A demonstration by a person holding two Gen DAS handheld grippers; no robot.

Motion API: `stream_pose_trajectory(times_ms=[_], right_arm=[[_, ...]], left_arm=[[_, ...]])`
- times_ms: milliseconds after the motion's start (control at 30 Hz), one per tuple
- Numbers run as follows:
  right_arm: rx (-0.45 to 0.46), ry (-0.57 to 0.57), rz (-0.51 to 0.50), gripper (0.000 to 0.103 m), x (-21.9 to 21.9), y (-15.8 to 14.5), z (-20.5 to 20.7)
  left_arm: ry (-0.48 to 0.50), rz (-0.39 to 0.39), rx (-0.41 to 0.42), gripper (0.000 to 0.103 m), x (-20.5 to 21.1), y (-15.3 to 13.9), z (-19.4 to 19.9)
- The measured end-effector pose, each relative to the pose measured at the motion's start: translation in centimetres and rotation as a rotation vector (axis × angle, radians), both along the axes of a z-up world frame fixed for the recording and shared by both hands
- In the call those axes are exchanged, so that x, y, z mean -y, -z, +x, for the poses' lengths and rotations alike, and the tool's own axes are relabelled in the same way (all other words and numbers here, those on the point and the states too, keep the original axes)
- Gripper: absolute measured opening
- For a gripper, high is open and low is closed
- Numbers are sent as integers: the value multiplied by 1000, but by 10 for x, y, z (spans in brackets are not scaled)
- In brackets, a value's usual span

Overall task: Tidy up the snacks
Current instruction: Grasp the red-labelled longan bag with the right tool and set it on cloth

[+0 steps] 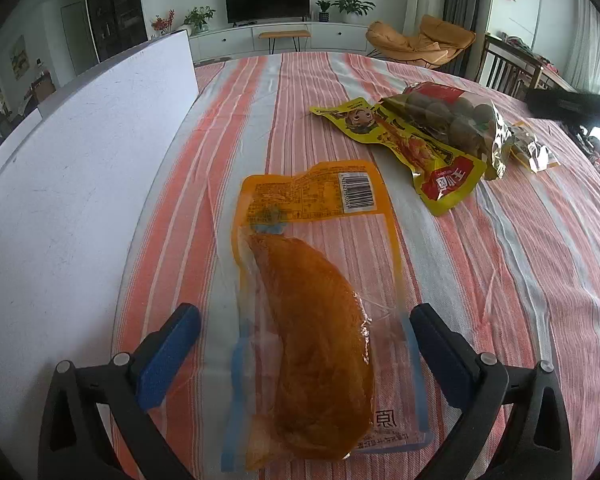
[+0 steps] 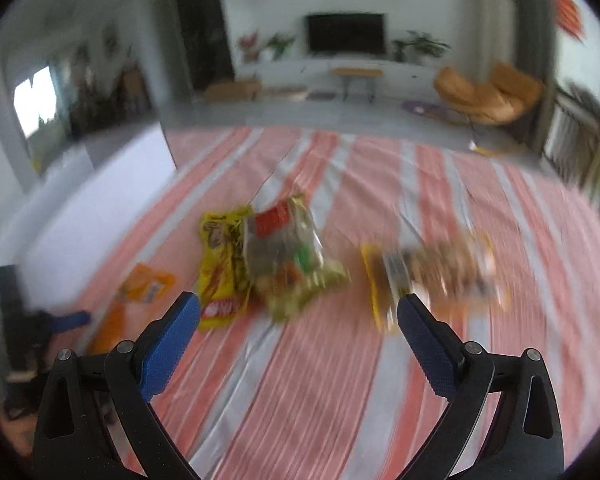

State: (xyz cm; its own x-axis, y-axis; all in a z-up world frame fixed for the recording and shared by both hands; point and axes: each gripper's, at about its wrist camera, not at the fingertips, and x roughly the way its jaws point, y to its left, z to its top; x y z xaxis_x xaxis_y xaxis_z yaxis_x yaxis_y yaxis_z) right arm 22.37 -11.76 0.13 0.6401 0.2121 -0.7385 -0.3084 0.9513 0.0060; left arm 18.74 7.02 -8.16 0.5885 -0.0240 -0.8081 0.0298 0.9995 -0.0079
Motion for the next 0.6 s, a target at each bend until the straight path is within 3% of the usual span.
stream_pose_trajectory(times_ms=[100, 233, 300, 333, 467, 600], right_arm=[[-79, -62, -105, 100, -32, 15, 42], [-108, -64, -261, 98, -58, 43, 63], [-129, -54, -275, 66, -55, 53, 62], [-126, -28, -275, 64, -47, 54, 59], [-151, 12, -87, 60, -2, 36, 36], [-92, 65, 78, 60, 63, 8, -32]], left_arm=[[0, -1, 0, 103, 0, 0, 0], [0, -2, 0, 103, 0, 0, 0], [0, -2, 0, 103, 0, 0, 0], [0, -2, 0, 103, 0, 0, 0], [0, -2, 0, 103, 0, 0, 0], [0, 0, 0, 103, 0, 0, 0]])
